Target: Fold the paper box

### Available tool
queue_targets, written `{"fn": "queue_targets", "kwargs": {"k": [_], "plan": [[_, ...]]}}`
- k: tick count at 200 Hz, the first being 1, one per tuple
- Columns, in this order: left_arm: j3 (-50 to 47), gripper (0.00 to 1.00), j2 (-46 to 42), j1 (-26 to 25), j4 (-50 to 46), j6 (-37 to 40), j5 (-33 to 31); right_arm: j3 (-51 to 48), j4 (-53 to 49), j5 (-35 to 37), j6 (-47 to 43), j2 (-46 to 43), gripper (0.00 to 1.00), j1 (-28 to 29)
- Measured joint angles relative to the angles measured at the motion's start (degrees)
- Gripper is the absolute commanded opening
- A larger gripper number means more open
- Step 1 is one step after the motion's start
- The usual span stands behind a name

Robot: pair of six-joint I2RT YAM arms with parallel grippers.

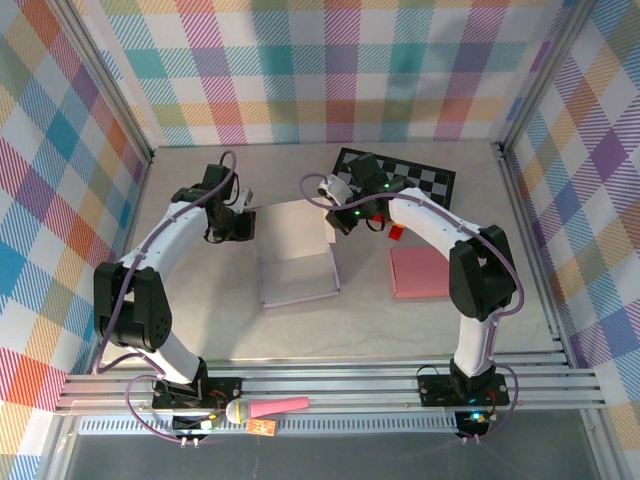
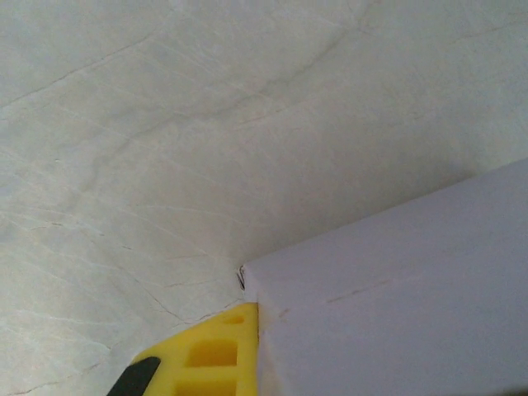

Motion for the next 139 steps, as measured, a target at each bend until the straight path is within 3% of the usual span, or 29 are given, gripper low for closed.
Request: {"fn": "queue_targets", "kwargs": {"k": [70, 103, 139], "plan": [[2.51, 0.00, -0.83, -2.21, 3.06, -10.36, -9.29, 1.36, 5.70, 16.44, 24.85, 0.26, 0.00, 5.40], [2.67, 0.00, 0.13, -2.34, 10.10, -14.21, -11.65, -0.61, 14.69, 23.67, 34.47, 0.26, 0.00, 6.69], [-2.78, 0.00, 0.13, -2.34, 22.88, -16.65, -12.04, -5.33, 25.62, 30.38, 38.32, 0.28, 0.00, 8.22]]}}
